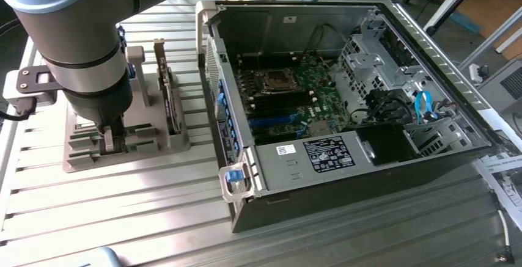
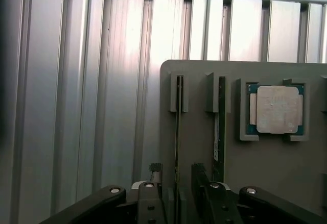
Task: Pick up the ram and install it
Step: 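Pick up the ram and move it above insertion slot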
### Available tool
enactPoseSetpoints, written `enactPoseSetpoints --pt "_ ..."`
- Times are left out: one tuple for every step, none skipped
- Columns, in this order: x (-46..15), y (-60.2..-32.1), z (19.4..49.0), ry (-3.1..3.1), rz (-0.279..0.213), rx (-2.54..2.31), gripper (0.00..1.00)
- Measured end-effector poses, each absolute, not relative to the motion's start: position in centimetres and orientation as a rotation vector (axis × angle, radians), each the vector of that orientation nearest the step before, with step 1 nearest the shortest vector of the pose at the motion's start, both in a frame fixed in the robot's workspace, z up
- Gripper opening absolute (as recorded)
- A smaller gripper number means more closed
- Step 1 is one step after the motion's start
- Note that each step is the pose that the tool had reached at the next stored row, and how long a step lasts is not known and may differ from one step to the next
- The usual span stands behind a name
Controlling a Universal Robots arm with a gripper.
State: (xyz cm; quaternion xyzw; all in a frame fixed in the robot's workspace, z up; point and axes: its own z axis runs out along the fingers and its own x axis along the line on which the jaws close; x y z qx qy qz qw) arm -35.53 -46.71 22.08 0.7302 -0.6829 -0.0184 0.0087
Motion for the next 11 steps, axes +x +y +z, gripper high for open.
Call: enactPoseSetpoints --pt "-35.61 -46.72 22.04 -2.133 -0.057 2.282 0.36" --pt "-35.69 -46.71 21.99 -2.132 -0.057 2.282 0.36" --pt "-35.76 -46.71 21.95 -2.132 -0.057 2.283 0.36" --pt "-35.83 -46.71 21.89 -2.130 -0.057 2.284 0.36" --pt "-35.89 -46.71 21.85 -2.129 -0.057 2.285 0.36" --pt "-35.99 -46.71 21.78 -2.128 -0.057 2.287 0.36" --pt "-36.07 -46.71 21.72 -2.126 -0.057 2.288 0.36" --pt "-36.11 -46.71 21.67 -2.125 -0.057 2.290 0.36" --pt "-36.15 -46.71 21.61 -2.122 -0.057 2.292 0.36" --pt "-36.17 -46.71 21.58 -2.121 -0.057 2.293 0.36" --pt "-36.20 -46.71 21.55 -2.120 -0.057 2.294 0.36"
